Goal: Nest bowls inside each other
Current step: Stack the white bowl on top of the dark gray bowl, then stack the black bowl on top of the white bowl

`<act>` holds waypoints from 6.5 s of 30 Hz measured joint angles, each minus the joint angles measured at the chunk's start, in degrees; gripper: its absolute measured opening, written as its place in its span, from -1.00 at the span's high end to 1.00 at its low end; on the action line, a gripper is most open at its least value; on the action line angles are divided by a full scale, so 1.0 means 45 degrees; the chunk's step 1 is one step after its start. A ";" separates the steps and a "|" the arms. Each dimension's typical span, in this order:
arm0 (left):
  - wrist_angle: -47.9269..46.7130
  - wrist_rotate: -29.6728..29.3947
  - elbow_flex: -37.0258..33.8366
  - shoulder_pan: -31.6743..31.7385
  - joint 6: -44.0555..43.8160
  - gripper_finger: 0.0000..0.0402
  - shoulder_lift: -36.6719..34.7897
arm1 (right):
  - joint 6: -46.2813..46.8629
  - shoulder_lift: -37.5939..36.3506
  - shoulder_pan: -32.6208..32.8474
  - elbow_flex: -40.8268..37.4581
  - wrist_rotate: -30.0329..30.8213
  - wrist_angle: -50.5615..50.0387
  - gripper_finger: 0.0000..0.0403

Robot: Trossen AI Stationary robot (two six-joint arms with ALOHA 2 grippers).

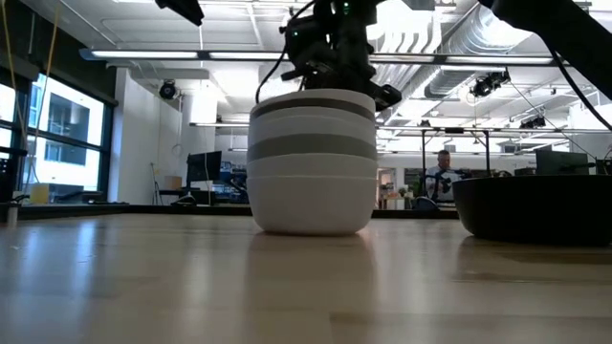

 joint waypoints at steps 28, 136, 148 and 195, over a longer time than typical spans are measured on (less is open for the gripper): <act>-0.0233 0.0005 0.0000 0.0000 -0.0039 0.10 0.0000 | -0.1020 0.0000 -0.0026 0.0141 0.0708 0.0704 0.49; -0.0192 0.0690 -0.1010 0.0019 0.0447 0.10 -0.0602 | -0.1515 0.0005 -0.0045 0.0392 0.0562 0.1077 1.00; 0.0143 0.0701 -0.1010 0.0016 0.0674 0.10 -0.0602 | -0.5505 -0.0768 -0.0252 0.2162 -0.1421 0.1353 1.00; 0.3458 0.5285 -0.1005 -0.1061 -0.0793 0.10 -0.0451 | -1.1008 -0.8961 -0.3474 0.1625 0.0055 -0.0026 1.00</act>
